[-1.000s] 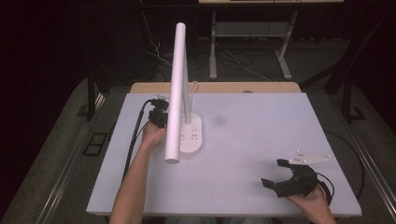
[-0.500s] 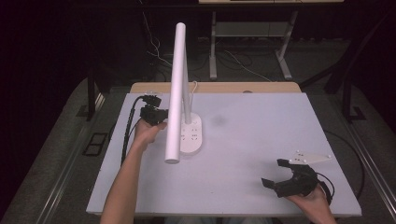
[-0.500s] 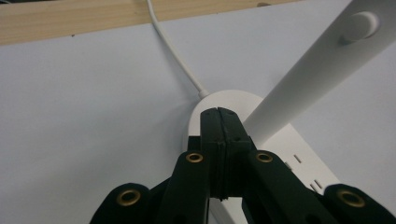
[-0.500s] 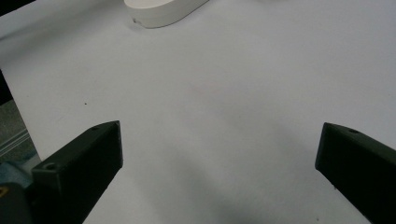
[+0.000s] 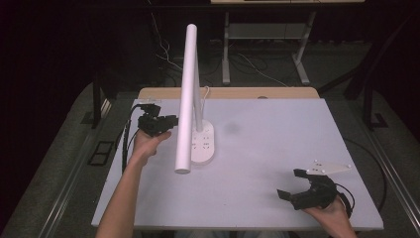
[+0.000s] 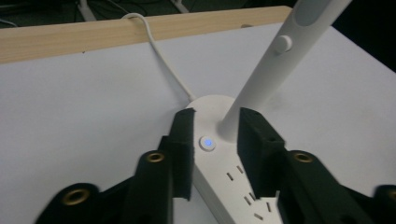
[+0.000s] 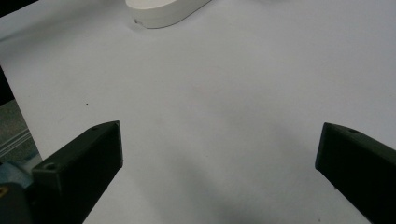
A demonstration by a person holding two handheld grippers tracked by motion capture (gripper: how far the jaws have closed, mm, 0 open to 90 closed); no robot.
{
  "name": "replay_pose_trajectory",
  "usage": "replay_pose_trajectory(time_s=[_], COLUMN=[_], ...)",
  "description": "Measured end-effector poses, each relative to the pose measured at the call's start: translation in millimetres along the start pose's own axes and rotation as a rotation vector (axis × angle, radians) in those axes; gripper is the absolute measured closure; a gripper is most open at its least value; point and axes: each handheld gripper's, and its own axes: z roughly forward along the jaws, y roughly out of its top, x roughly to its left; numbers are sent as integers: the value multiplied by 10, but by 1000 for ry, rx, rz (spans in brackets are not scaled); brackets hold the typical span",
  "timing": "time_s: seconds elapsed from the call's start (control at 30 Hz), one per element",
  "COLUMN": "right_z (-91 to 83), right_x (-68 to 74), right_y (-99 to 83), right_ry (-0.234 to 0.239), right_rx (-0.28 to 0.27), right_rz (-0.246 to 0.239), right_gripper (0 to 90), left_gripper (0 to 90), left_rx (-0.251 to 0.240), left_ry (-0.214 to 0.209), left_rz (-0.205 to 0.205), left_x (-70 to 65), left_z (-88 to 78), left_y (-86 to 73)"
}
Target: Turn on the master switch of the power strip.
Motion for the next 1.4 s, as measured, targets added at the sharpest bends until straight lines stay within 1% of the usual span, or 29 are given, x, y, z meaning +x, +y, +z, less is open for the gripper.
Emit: replay_pose_trajectory(time_s=[0.07,0.13,0.2,0.27,0.33,0.4,0.43,0.5,0.53,0.63,0.8,0.9,0.97,1.07,1.17,1.27,1.4], right_z=[0,1,3,3,3,2,1,0,0,2,6,6,4,7,9,7,4], right_x=[1,3,5,8,9,9,9,8,8,10,20,31,35,35,36,40,42], right_y=[1,2,2,3,3,3,4,4,5,5,10,11,12,13,12,13,11], right_ry=[1,1,1,1,2,2,2,2,1,0,-1,-1,1,1,2,2,0], right_rx=[0,-1,-2,-2,-3,-2,-2,-4,-4,-5,-3,-3,-2,-2,-2,-2,-3], right_rz=[1,0,-2,-1,-1,1,3,3,3,1,-1,-2,-1,-3,-5,-6,-7], right_gripper=[1,2,2,1,2,2,1,1,1,1,1,1,1,1,1,2,2], left_gripper=[519,425,341,272,204,138,113,17,0,0,0,0,0,0,0,0,0], left_rx=[-7,-6,-2,1,0,-11,-13,-15,-24,-41,-53,-61,-62,-74,-68,-68,-62], left_ry=[-15,-18,-18,-21,-38,-59,-63,-86,-90,-67,-78,-76,-71,-84,-89,-95,-108], left_rz=[-3,3,26,28,30,13,14,-6,-6,17,60,63,73,76,86,85,87], left_x=[-8,-19,-31,-51,-67,-89,-95,-111,-121,-178,-291,-355,-385,-421,-459,-475,-525], left_z=[-50,-95,-138,-185,-225,-263,-285,-318,-339,-409,-495,-532,-554,-579,-591,-597,-600], left_y=[-26,-51,-83,-118,-153,-193,-211,-239,-259,-322,-423,-489,-531,-599,-658,-693,-794])
